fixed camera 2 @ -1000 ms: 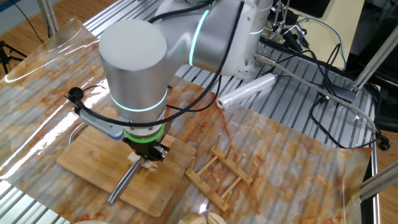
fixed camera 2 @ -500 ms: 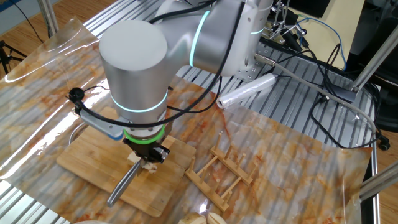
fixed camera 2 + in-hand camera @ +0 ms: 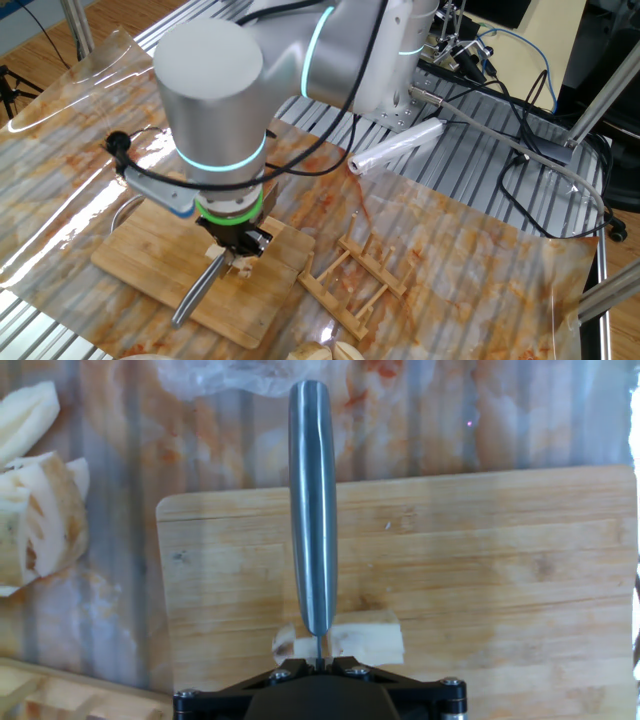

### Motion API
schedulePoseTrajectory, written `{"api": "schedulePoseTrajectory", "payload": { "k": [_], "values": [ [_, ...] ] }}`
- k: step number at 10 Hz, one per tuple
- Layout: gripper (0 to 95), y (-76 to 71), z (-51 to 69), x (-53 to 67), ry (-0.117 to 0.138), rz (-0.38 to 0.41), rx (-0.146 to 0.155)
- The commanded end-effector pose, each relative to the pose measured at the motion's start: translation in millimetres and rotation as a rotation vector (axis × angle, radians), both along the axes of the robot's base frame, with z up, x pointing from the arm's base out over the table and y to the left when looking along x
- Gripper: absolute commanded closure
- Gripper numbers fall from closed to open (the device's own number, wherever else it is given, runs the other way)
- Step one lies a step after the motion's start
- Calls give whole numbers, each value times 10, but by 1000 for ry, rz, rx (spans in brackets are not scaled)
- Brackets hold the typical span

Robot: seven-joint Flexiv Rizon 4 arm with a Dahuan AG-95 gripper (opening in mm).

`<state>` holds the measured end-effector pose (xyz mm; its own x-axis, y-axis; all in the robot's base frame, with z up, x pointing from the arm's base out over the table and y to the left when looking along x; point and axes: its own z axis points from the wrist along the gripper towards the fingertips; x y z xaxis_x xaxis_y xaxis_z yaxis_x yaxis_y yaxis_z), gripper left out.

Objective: Slice the lotus root

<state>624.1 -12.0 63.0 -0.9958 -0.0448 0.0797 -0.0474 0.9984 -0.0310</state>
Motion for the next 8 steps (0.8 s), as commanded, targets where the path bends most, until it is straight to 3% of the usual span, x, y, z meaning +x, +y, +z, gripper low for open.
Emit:
{"api": "schedulePoseTrajectory", "payload": {
  "k": [1, 2, 8],
  "values": [
    [950, -40, 51, -7, -5, 30, -26],
    [950, -59, 65, 0, -4, 44, -39],
    [950, -112, 103, 20, -8, 61, -44]
  ]
}}
